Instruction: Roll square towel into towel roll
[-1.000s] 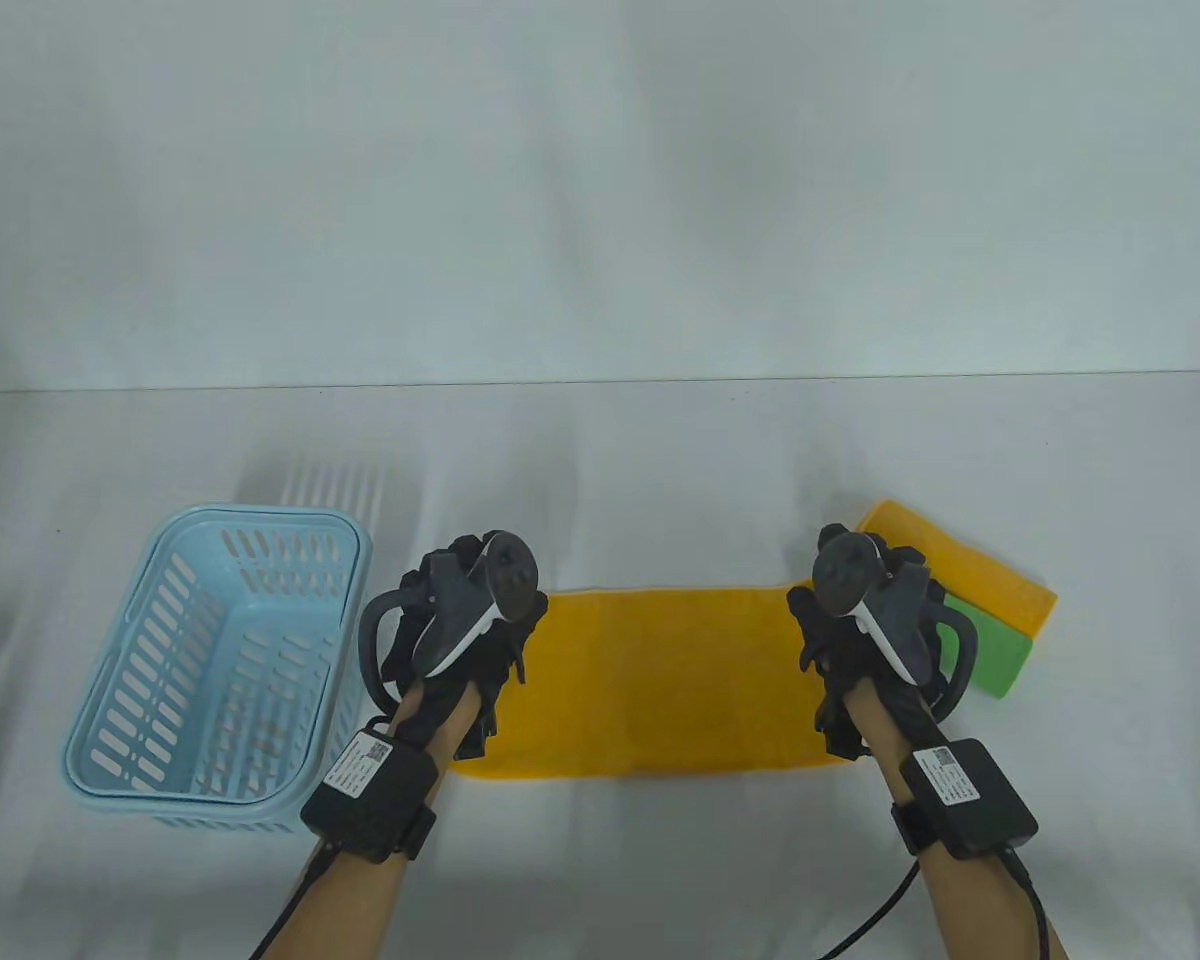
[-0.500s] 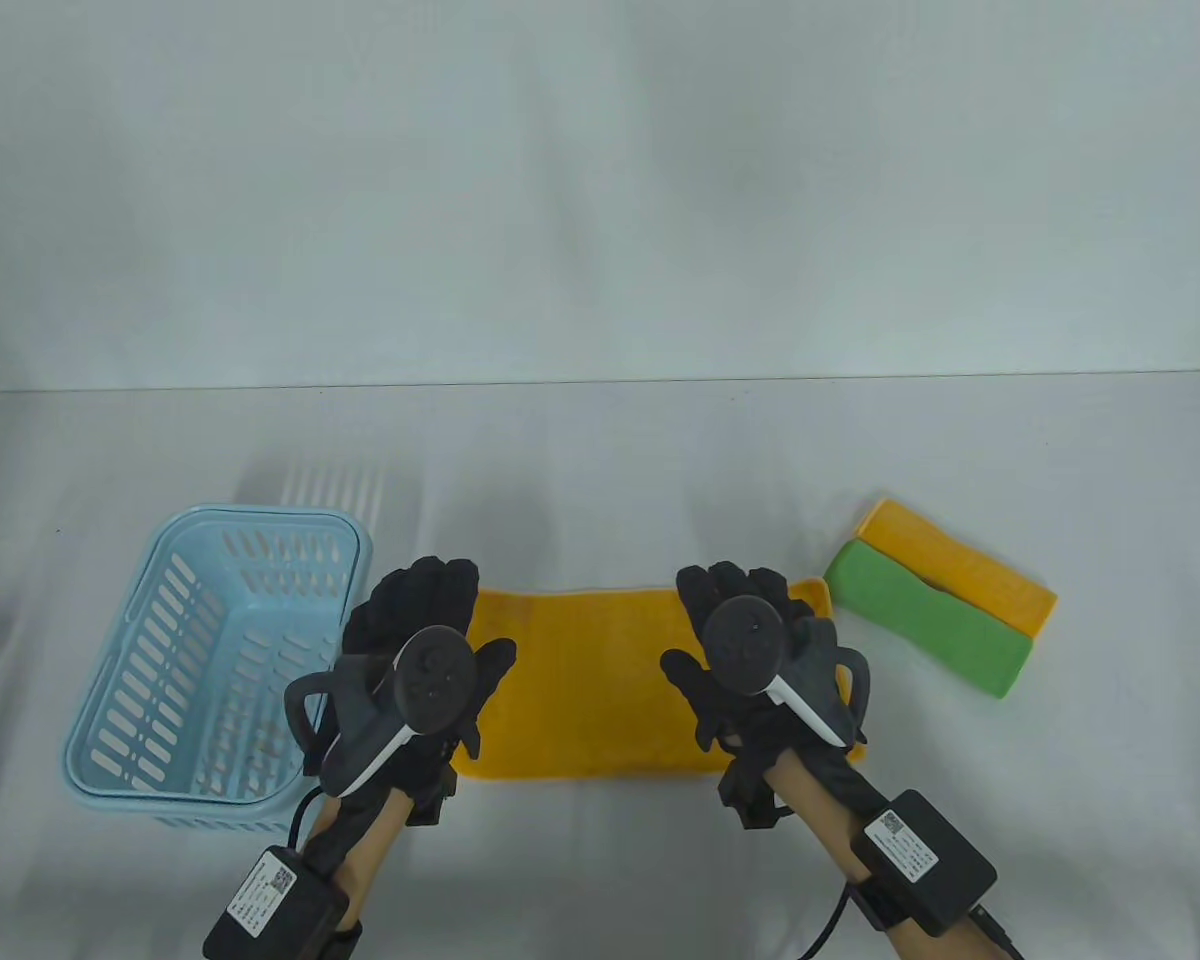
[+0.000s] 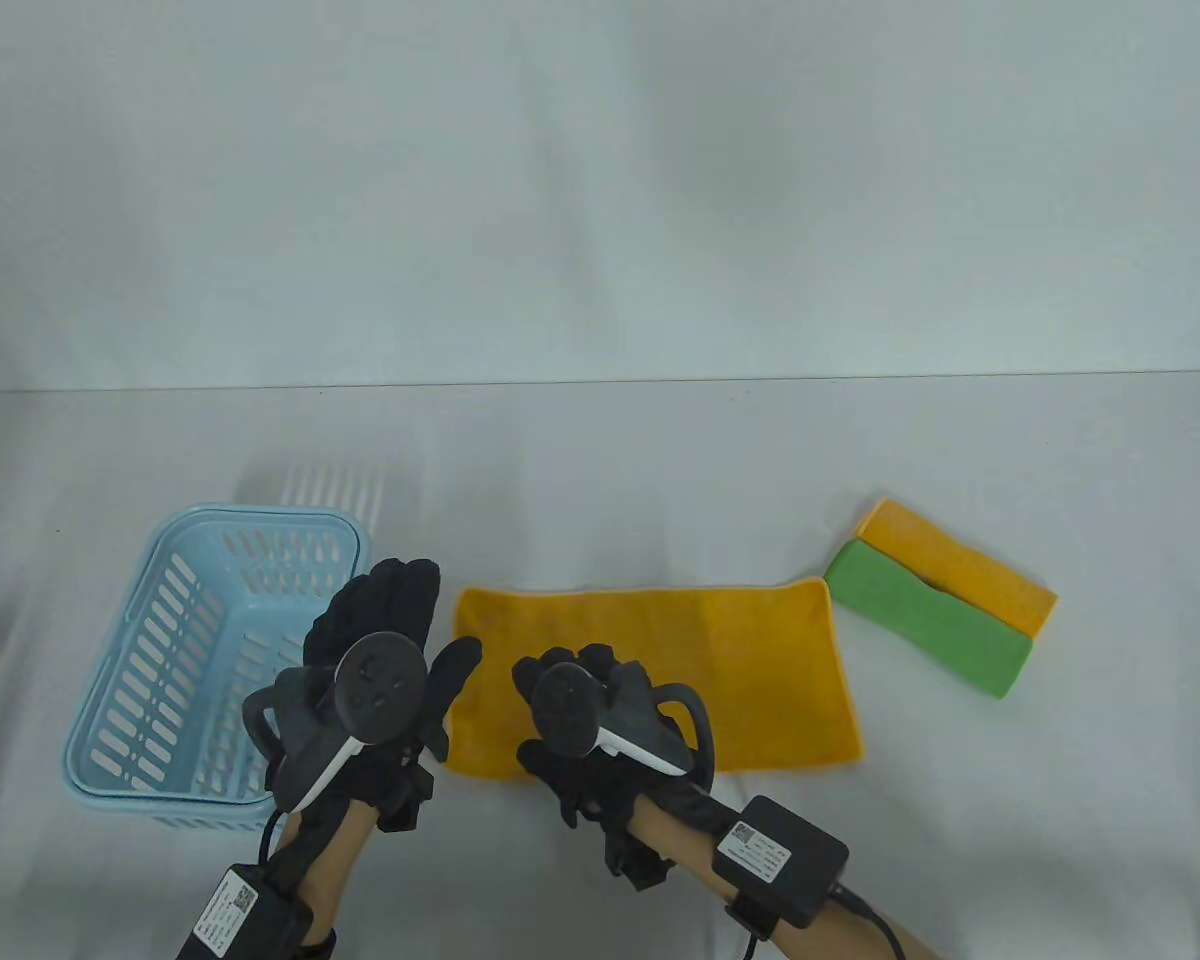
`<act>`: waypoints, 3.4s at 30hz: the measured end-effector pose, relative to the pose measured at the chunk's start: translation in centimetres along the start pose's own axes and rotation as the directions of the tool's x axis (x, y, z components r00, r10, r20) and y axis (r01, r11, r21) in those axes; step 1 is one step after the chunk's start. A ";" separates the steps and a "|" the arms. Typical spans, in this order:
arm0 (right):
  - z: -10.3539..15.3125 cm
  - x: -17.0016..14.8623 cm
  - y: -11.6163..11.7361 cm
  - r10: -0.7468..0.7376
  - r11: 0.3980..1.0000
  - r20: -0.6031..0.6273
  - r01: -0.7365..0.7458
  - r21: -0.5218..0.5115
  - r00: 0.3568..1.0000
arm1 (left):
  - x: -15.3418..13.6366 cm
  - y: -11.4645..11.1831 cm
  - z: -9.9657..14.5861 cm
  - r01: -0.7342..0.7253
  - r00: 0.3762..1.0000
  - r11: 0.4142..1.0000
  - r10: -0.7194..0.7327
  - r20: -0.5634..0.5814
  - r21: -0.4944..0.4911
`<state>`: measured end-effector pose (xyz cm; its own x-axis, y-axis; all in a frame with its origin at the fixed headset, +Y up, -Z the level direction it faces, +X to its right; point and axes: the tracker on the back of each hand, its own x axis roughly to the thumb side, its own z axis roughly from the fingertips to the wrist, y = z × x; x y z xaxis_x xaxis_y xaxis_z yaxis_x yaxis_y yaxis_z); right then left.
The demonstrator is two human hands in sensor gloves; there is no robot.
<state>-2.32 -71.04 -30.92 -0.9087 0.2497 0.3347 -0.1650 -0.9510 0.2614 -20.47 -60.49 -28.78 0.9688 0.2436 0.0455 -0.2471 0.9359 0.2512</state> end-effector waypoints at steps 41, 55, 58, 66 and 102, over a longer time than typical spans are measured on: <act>-6.4 4.4 4.8 -0.062 0.998 -0.113 0.064 0.016 0.992 | -0.8 0.1 -0.3 -0.036 0.999 0.999 0.036 -0.011 -0.011; -4.2 0.6 0.3 -0.398 0.909 -0.193 0.415 0.052 0.897 | -0.7 0.1 -0.1 -0.036 0.999 0.999 0.036 -0.004 -0.010; -3.1 -0.3 -0.9 -0.488 0.866 -0.182 0.499 0.022 0.854 | -0.6 0.1 -0.1 -0.036 0.999 0.999 0.036 -0.001 -0.008; -1.1 -2.4 -5.3 -0.594 0.801 -0.114 0.573 -0.175 0.796 | -0.3 -0.4 0.0 -0.022 1.000 0.999 0.022 0.011 -0.024; 3.9 -7.2 -13.6 -0.611 0.751 0.011 0.583 -0.308 0.792 | 3.3 -10.8 -0.8 0.089 0.995 0.906 -0.067 0.068 -0.414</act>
<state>7.96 -59.23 -33.33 -0.6147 0.7803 0.1149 -0.7724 -0.6251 0.1126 -14.64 -69.54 -32.14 0.9822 0.1624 0.0940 -0.1451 0.9750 -0.1685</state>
